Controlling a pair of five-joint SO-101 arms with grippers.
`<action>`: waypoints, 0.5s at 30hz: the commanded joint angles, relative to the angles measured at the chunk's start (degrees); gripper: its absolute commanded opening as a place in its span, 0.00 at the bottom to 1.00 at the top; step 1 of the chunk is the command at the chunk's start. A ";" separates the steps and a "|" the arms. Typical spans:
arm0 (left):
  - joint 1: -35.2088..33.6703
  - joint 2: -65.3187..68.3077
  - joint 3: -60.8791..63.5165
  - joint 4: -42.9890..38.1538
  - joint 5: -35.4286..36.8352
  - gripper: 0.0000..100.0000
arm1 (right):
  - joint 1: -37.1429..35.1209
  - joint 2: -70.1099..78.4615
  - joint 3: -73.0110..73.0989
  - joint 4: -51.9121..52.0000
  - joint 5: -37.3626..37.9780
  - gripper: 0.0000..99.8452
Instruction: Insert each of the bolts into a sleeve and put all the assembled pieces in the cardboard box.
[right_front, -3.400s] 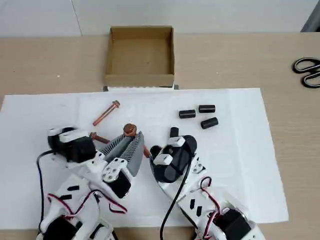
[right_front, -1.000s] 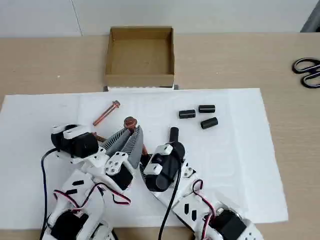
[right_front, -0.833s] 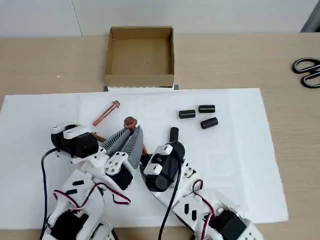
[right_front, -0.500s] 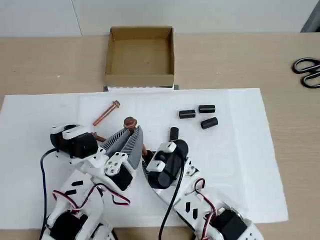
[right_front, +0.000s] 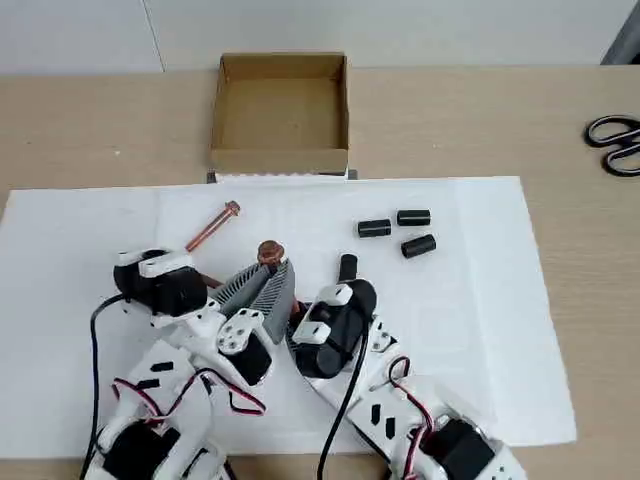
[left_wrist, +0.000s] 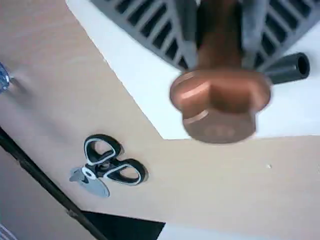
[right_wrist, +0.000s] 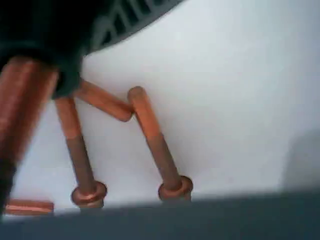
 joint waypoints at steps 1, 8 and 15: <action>0.35 -0.44 -0.31 0.00 0.35 0.01 | 0.40 -0.48 -3.08 -1.54 -0.62 0.00; 0.35 -0.44 -1.63 3.43 0.09 0.01 | 0.57 -0.48 -3.16 -1.54 -0.62 0.00; 0.97 -0.44 -4.79 11.16 -3.25 0.01 | 0.57 -0.48 -3.16 -1.98 -0.62 0.00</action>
